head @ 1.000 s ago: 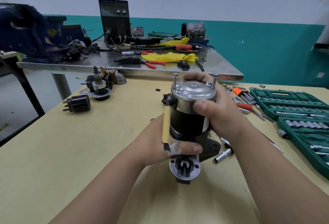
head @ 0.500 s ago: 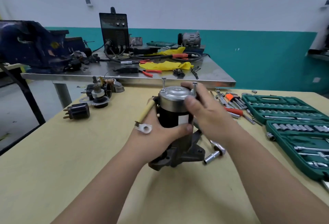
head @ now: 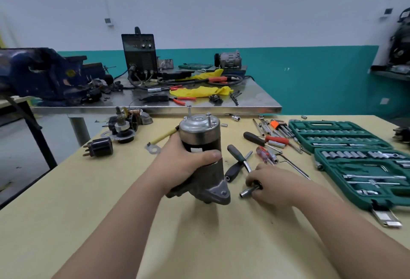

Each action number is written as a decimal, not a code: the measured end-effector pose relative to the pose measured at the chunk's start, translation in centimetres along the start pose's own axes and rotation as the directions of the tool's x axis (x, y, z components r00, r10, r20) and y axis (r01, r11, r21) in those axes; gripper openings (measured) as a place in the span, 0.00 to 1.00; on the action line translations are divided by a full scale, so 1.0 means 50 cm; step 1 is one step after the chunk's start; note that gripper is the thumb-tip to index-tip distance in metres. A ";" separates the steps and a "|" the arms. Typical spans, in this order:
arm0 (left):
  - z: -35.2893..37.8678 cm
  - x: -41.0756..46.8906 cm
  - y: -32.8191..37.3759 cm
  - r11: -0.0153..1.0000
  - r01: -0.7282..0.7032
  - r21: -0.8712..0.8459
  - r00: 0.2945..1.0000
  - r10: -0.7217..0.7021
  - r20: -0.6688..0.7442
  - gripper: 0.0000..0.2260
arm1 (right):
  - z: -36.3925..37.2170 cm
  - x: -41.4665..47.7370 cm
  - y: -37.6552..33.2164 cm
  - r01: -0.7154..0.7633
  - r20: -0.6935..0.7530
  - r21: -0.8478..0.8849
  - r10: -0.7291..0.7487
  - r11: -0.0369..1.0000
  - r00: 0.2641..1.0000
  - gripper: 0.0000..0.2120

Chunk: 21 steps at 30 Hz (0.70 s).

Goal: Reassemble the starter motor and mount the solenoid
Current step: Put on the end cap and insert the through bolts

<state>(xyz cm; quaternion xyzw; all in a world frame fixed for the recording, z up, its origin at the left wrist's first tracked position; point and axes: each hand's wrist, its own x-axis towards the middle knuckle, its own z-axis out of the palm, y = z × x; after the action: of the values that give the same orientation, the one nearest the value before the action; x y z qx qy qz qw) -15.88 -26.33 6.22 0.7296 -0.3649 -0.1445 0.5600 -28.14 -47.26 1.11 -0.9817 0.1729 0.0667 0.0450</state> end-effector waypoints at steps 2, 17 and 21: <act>0.024 -0.003 -0.004 0.998 -0.020 -0.052 0.996 0.016 -0.084 0.26 | -0.022 -0.007 -0.008 0.019 -0.096 0.091 -0.011 0.996 0.995 0.13; -0.009 -0.010 0.011 0.993 0.059 0.099 0.997 -0.064 0.045 0.17 | -0.246 -0.024 -0.166 0.529 -0.569 0.392 -0.254 0.753 0.782 0.06; -0.059 -0.009 0.052 0.865 -0.013 0.502 0.864 0.262 -0.429 0.22 | -0.232 -0.013 -0.154 0.514 -0.600 0.442 -0.184 0.735 0.778 0.08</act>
<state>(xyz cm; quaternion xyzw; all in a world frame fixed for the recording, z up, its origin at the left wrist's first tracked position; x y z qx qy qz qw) -15.33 -24.21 9.51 0.8293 -0.2903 0.1797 0.4425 -24.73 -41.14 13.18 -0.9132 -0.0054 -0.2667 0.3079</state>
